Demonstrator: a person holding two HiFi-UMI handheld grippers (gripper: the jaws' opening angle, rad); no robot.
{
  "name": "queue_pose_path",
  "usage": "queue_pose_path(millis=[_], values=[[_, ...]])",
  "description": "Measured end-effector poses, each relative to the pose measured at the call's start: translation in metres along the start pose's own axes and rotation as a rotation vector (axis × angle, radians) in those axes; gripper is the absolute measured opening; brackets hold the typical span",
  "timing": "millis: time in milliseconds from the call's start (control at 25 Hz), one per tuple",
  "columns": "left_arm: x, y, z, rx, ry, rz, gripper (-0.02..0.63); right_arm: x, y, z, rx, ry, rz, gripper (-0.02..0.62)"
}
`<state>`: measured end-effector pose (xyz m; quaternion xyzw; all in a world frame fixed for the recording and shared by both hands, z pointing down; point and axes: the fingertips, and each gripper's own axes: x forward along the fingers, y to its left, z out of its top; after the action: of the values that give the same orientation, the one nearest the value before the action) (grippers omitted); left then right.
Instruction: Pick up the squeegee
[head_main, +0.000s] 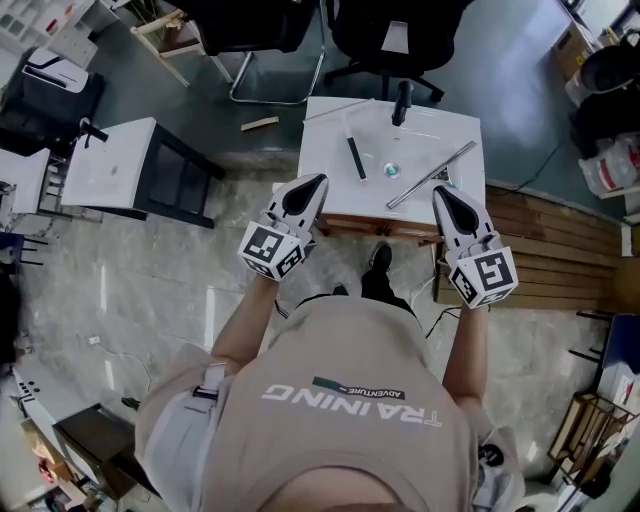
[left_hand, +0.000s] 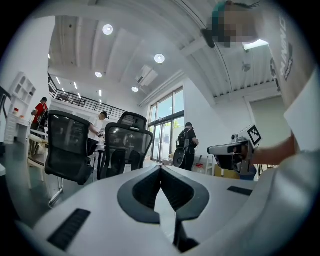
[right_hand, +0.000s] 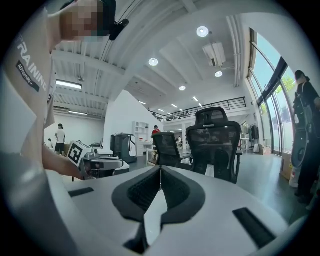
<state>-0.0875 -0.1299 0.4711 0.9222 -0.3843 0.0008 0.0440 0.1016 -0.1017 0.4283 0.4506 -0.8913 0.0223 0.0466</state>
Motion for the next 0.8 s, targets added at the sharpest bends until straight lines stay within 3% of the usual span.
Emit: queue_pose_path(millis=[400, 560, 800], values=[[0.077, 0.039, 0.037, 0.035, -0.043, 0.091, 0.011, 0.07, -0.075, 0.026, -0.03, -0.035, 0.119, 0.032], [0.101, 0.045, 0.041, 0.038, -0.033, 0.116, 0.011, 0.09, -0.099, 0.011, -0.015, 0.004, 0.117, 0.032], [0.11, 0.056, 0.035, 0.03, 0.005, 0.142, 0.011, 0.131, -0.095, -0.031, 0.054, 0.086, 0.175, 0.032]])
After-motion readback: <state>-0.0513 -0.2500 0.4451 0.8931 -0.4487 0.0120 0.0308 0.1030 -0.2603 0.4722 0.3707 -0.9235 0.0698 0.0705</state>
